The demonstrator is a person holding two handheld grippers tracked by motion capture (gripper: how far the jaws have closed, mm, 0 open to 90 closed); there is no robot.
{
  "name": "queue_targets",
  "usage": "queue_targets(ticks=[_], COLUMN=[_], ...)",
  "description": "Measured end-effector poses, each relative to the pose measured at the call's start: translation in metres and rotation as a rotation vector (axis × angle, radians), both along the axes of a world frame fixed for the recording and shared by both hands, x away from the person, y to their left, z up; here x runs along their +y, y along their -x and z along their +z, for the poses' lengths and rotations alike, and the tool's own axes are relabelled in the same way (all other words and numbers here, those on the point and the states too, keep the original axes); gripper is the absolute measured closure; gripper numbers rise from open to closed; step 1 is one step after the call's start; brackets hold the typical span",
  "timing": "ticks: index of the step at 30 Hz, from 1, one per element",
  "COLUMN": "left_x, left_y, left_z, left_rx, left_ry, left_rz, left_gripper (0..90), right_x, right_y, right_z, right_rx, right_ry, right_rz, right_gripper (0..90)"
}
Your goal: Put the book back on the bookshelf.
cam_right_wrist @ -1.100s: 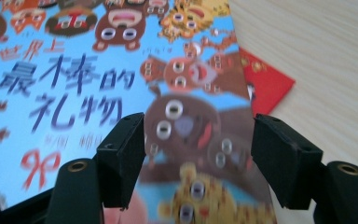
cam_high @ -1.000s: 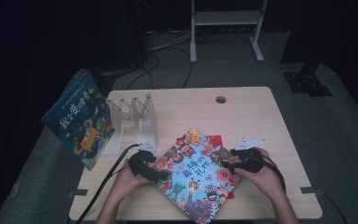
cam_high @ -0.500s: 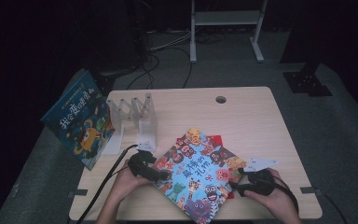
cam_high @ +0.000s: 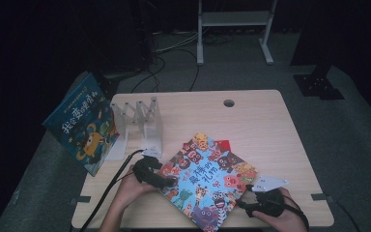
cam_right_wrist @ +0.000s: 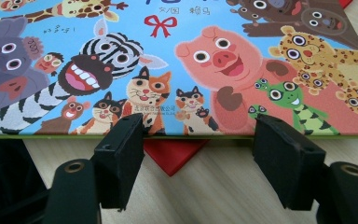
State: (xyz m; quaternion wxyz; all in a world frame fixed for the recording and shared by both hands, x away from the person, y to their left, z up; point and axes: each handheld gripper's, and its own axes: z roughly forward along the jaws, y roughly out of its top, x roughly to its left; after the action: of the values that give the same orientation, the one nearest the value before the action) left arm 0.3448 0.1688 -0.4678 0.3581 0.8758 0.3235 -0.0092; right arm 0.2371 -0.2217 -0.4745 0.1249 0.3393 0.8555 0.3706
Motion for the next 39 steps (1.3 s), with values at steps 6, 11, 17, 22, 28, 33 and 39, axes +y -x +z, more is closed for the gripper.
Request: queue_targets(ticks=[6, 11, 17, 22, 28, 33, 39], left_x=[0.0, 0.008, 0.014, 0.017, 0.016, 0.015, 0.017], left_y=[-0.004, -0.007, -0.013, -0.016, -0.018, -0.02, -0.021], left_z=[0.001, 0.0, -0.003, -0.005, -0.007, -0.004, -0.001], left_rx=[0.007, 0.012, 0.031, 0.053, 0.076, 0.076, 0.071], left_ry=[-0.019, -0.009, 0.012, 0.024, 0.04, 0.037, 0.049], left_rz=[0.002, 0.015, 0.014, 0.021, 0.03, 0.033, 0.048], left_gripper=[2.8, 2.5, 2.4, 1.2, 1.2, 1.5, 1.6], right_x=[0.003, 0.011, 0.02, 0.024, 0.025, 0.024, 0.027], right_y=[-0.006, -0.013, -0.024, -0.03, -0.031, -0.031, -0.032], right_z=[-0.001, -0.001, 0.0, 0.0, -0.001, -0.002, -0.003], right_rx=[-0.001, -0.009, -0.014, -0.011, -0.006, -0.007, -0.009], right_ry=[-0.012, -0.013, -0.006, -0.007, -0.016, -0.026, -0.028], right_rz=[0.006, 0.021, 0.042, 0.054, 0.052, 0.046, 0.041], right_gripper=[32.5, 32.5, 32.4, 32.3, 32.2, 32.1, 32.1])
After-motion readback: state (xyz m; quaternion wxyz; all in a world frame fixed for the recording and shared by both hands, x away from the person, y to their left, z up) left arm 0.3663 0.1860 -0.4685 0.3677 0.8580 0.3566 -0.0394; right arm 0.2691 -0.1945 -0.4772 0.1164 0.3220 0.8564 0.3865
